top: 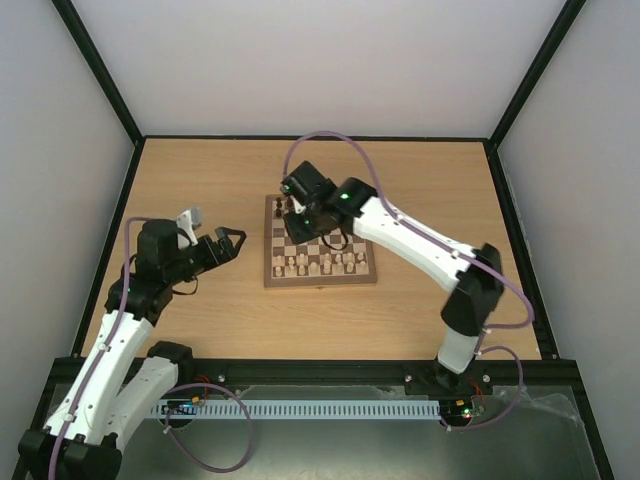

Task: Set up the chess pieces on the board
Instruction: Place the chess piece on the chessboard.

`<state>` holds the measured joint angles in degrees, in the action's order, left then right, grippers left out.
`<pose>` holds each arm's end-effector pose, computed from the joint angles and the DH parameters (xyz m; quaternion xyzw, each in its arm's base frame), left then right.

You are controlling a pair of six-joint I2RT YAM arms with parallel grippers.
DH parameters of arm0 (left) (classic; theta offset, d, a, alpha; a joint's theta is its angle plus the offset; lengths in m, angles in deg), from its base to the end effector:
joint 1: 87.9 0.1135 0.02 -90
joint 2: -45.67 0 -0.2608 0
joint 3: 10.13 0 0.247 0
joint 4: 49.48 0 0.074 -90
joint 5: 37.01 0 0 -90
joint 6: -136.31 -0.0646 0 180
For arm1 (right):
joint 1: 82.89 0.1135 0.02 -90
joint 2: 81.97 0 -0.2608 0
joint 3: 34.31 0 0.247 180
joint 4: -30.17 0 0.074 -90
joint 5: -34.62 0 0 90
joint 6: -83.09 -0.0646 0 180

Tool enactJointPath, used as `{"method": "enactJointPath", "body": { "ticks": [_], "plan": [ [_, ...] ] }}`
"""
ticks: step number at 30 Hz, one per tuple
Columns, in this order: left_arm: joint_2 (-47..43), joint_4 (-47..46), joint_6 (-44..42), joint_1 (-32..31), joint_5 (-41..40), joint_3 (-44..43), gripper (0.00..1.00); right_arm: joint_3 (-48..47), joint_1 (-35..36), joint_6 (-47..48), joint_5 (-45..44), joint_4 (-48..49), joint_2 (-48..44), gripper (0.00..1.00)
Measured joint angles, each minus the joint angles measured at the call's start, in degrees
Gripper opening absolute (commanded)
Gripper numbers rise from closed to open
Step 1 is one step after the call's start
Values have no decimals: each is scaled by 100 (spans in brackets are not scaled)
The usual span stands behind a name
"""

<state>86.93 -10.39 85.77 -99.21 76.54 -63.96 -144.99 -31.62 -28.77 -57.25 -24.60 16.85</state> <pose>0.1756 -0.0614 0.2798 -0.0983 0.8337 -0.3776 0.3909 0.2539 0.3132 0.3276 -0.2264 0.8883 0.2259 0.3297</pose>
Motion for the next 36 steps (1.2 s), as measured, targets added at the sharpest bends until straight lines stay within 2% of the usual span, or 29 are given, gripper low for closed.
{"method": "enactJointPath", "body": {
  "ticks": [4,10,36],
  "plan": [
    [-31,81,-214,0,-308,0,99,-632,2,103,-299,-693,876,8],
    [-9,116,-376,0,-468,59,99,-704,-13,157,-656,-1250,1537,8],
    [240,101,-459,0,-470,127,99,-291,-354,498,-435,-1016,2107,8]
  ]
}}
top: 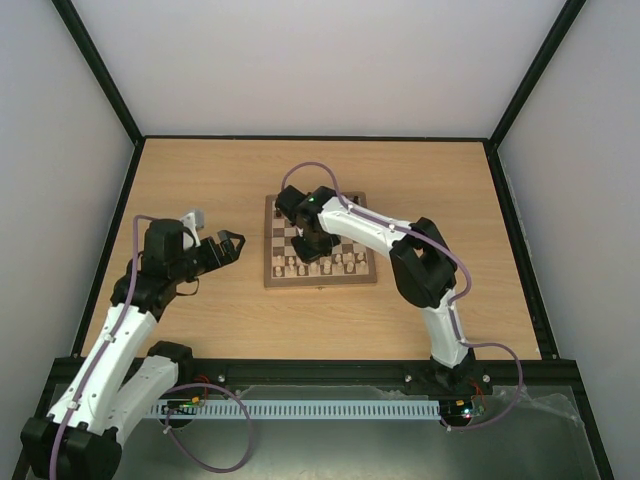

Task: Set up the chess pieces on the board
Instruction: Place the chess piece on the chessboard.

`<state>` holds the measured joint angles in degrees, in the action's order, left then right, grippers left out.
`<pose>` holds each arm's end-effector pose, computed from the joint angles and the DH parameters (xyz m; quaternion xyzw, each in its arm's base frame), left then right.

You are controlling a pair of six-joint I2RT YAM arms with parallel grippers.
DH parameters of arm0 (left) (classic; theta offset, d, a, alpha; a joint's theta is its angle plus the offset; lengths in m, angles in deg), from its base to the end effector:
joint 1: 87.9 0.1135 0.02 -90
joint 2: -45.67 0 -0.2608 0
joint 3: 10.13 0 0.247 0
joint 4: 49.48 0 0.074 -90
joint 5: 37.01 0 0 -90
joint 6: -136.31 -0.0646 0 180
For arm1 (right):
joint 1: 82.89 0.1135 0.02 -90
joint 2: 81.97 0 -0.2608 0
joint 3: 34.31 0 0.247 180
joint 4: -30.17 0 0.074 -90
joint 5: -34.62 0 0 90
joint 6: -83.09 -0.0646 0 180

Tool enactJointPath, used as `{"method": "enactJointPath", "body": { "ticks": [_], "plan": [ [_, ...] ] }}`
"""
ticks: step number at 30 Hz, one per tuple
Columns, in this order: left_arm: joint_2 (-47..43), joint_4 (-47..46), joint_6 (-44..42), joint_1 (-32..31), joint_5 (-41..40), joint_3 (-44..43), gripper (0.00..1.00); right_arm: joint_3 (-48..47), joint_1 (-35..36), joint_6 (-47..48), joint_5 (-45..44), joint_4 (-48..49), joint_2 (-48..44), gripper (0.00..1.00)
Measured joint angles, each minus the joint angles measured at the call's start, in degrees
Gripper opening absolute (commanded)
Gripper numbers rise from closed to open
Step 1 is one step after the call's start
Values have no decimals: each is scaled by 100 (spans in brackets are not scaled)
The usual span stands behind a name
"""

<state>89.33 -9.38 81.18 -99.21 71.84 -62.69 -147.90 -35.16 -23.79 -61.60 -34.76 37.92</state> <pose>0.1831 -0.0579 0.2618 -0.0968 0.8578 -0.3212 0.3895 0.3011 0.3208 0.1816 -0.2535 0.9520 0.0418 0.1662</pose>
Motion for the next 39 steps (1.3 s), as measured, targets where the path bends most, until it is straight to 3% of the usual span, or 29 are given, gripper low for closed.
{"method": "enactJointPath", "body": {
  "ticks": [10,29,33,39],
  "plan": [
    [103,-42,0,0,2,0,99,-7,-20,46,74,107,136,8],
    [229,-125,2,0,22,0,99,-4,-85,122,144,184,175,25],
    [254,-129,0,0,22,0,99,-7,-85,116,142,208,175,34],
    [306,-136,2,0,22,0,99,-50,-85,90,98,249,173,57]
  ]
}}
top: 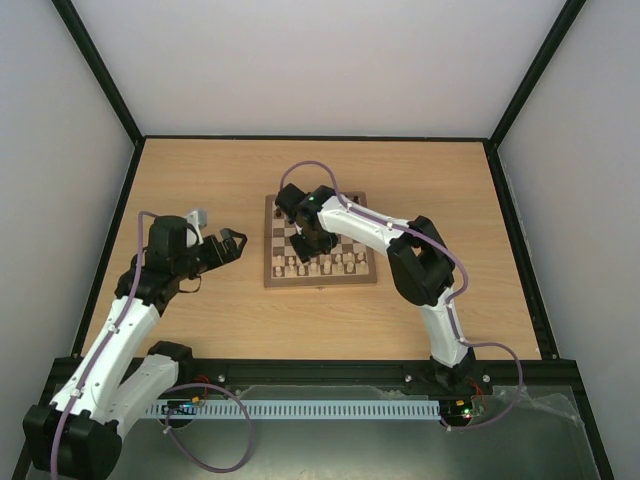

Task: Set up the chess pieces on the board
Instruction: Place the chess piece on the chessboard, then adjust the chess piece on the chessboard.

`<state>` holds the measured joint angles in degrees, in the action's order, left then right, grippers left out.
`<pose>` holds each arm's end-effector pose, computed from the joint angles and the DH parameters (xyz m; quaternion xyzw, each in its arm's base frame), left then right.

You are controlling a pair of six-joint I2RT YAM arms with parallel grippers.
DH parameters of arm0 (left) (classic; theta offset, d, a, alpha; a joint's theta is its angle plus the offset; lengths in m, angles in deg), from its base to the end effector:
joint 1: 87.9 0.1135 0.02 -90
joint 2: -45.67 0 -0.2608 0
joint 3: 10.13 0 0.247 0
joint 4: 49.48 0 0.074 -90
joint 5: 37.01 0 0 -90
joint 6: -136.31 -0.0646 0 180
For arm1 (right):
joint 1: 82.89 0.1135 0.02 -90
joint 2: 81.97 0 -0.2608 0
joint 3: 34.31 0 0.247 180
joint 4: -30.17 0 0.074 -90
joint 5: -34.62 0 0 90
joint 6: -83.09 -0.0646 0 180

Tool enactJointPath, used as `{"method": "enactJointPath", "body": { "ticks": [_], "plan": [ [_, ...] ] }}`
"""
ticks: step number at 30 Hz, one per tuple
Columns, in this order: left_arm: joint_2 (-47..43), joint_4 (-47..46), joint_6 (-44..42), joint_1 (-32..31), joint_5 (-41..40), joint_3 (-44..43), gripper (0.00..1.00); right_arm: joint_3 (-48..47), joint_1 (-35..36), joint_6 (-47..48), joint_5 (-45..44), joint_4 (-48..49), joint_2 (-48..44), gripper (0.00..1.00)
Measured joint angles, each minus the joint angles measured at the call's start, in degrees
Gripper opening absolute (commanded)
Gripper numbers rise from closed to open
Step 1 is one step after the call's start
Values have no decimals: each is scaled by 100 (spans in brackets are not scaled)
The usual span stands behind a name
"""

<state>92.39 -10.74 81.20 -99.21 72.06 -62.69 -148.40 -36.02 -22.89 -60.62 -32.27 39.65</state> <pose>0.1923 -0.0600 0.2551 -0.0995 0.8642 -0.3188 0.3764 0.3113 0.3236 0.1733 -0.2543 0.9503 0.0522 0.1717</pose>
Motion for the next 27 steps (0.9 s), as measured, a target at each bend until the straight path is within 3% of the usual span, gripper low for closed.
{"method": "enactJointPath", "body": {
  "ticks": [3,16,18,20,27],
  "plan": [
    [9,-20,0,0,2,0,99,-7,-4,13,-61,35,-35,71],
    [17,-105,0,0,39,-184,99,57,-42,-140,-428,125,-1521,76],
    [20,-114,0,0,28,-267,99,214,-42,-168,-472,251,-1897,82],
    [20,-116,0,0,-26,-328,99,505,-42,-232,-518,452,-2321,99],
    [9,-52,2,0,-638,-479,99,1823,-42,-240,-623,1193,-3921,99]
  ]
}}
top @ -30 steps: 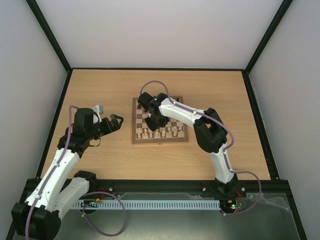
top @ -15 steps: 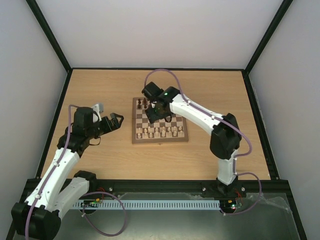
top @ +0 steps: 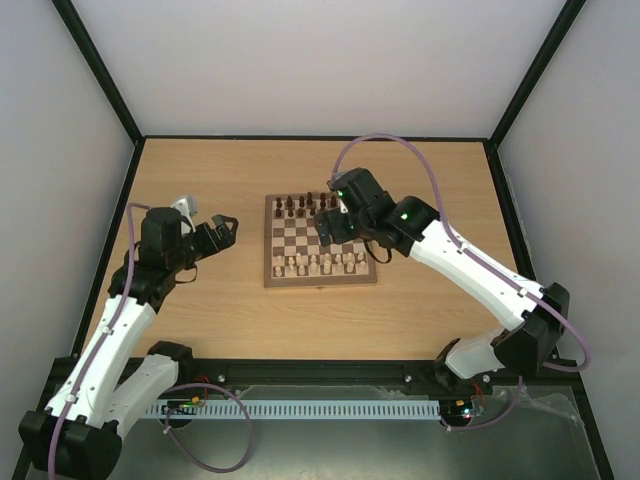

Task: Set up the chess pieces on the board
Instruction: Adjust the chess piece on the chessboard.

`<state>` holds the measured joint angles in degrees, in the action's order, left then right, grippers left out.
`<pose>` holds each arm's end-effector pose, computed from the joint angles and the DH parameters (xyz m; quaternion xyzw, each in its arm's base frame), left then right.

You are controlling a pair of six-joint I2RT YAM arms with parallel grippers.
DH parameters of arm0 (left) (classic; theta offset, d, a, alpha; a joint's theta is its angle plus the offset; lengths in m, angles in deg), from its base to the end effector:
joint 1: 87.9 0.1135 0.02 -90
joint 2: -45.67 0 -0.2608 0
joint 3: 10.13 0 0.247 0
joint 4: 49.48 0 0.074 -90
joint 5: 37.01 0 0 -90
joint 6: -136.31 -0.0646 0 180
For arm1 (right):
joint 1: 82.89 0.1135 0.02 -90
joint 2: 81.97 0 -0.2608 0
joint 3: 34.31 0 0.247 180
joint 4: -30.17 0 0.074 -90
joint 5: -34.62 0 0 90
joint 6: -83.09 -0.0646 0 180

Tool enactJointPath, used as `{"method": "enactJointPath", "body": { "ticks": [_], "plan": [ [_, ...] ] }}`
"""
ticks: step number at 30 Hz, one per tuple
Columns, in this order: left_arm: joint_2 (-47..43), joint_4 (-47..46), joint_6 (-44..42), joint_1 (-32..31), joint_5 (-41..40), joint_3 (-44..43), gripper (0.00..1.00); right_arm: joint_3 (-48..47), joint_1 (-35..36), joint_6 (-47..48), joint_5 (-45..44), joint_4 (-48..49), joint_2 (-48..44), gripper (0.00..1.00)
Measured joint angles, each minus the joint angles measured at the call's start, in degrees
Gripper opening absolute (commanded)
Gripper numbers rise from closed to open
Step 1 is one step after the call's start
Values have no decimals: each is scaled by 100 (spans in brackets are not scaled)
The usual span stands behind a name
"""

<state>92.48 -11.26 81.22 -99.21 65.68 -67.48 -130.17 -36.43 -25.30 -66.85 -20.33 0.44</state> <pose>0.1989 -0.0543 0.2852 -0.1179 0.8442 -0.2888 0.4359 0.2403 0.2343 0.3467 -0.1728 0.8749 0.1623 0.4224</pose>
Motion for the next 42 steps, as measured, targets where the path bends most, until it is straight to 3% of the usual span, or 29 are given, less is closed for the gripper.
{"method": "enactJointPath", "body": {
  "ticks": [2,4,9,14,26,42],
  "plan": [
    [-11,-2,15,0,-109,0,99,76,0,-2,0,57,-101,96],
    [-11,-31,37,0,-146,7,99,76,0,-4,13,109,39,86],
    [-107,-111,92,0,-234,105,99,57,0,37,271,210,621,49],
    [-195,-149,105,0,-223,223,99,-492,0,76,581,181,1429,35],
    [-177,-251,63,-2,-24,415,99,-1613,2,116,1224,-68,3320,27],
    [39,-428,17,-2,85,490,99,-1718,146,249,1235,-409,3792,25]
  ]
}}
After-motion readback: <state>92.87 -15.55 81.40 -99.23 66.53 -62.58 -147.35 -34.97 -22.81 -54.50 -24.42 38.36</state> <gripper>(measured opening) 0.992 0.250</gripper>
